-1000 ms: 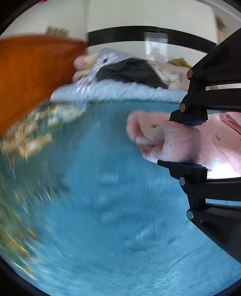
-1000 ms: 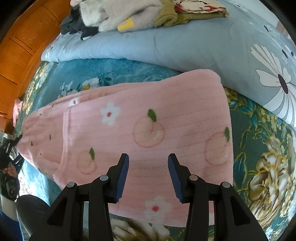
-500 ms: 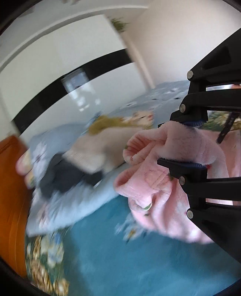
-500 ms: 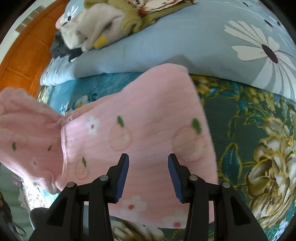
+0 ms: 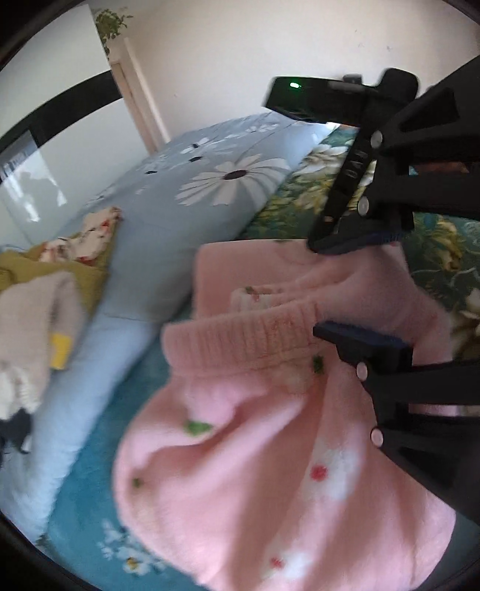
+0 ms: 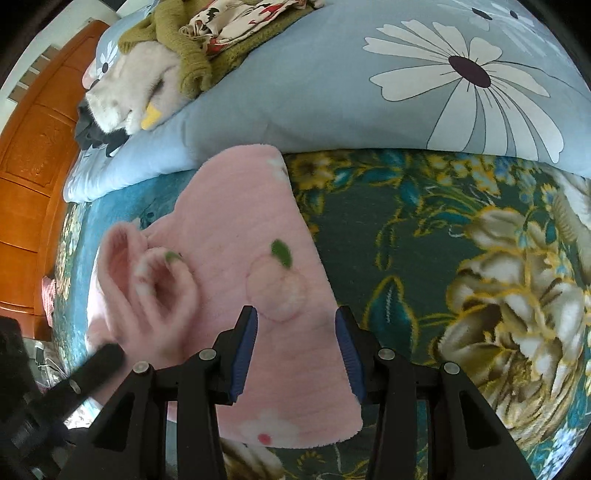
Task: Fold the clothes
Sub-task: 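Grasp the pink garment edge with the right gripper and lift it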
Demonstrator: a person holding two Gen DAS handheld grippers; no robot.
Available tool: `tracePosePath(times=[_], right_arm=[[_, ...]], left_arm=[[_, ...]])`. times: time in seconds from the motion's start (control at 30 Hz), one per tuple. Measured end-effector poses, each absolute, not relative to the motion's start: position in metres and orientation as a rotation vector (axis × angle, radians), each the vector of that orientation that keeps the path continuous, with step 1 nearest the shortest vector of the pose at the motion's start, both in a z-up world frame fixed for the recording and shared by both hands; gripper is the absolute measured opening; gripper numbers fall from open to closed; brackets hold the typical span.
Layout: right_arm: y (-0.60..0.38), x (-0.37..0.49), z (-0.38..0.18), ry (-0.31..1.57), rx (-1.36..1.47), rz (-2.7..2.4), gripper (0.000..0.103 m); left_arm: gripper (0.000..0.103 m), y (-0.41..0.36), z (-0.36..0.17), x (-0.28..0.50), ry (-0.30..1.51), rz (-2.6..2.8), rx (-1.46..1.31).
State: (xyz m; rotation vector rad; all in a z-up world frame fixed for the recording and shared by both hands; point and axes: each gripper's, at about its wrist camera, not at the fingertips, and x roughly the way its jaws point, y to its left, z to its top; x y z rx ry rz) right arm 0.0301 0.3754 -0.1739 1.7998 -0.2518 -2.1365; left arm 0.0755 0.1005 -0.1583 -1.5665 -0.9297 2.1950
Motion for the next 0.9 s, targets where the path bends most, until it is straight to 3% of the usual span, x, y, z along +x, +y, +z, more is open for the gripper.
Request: tracePosePath(times=[0.23, 0.43, 0.6, 0.73, 0.9], right_arm=[[0.357, 0.028, -0.151, -0.266, 1.68, -2.095, 0.045], [0.303, 0.037, -0.142, -0.149, 1.582, -1.961, 0.045], [0.267, 0.03, -0.137, -0.042, 1.513, -1.986, 0.045], [0.244, 0.008, -0.155, -0.046, 1.582, -1.957, 0.045], [0.246, -0.006, -0.186, -0.213, 1.712, -1.888, 0.045]], left_arm=[[0.068, 0.037, -0.148, 0.108, -1.107, 2.284, -1.521], [0.068, -0.043, -0.155, 0.141, -1.265, 2.515, -1.52], [0.068, -0.074, -0.177, 0.166, -1.56, 2.428, -1.443], [0.068, -0.074, -0.182, 0.166, -1.576, 2.406, -1.45], [0.068, -0.079, -0.192, 0.168, -1.671, 2.352, -1.421]])
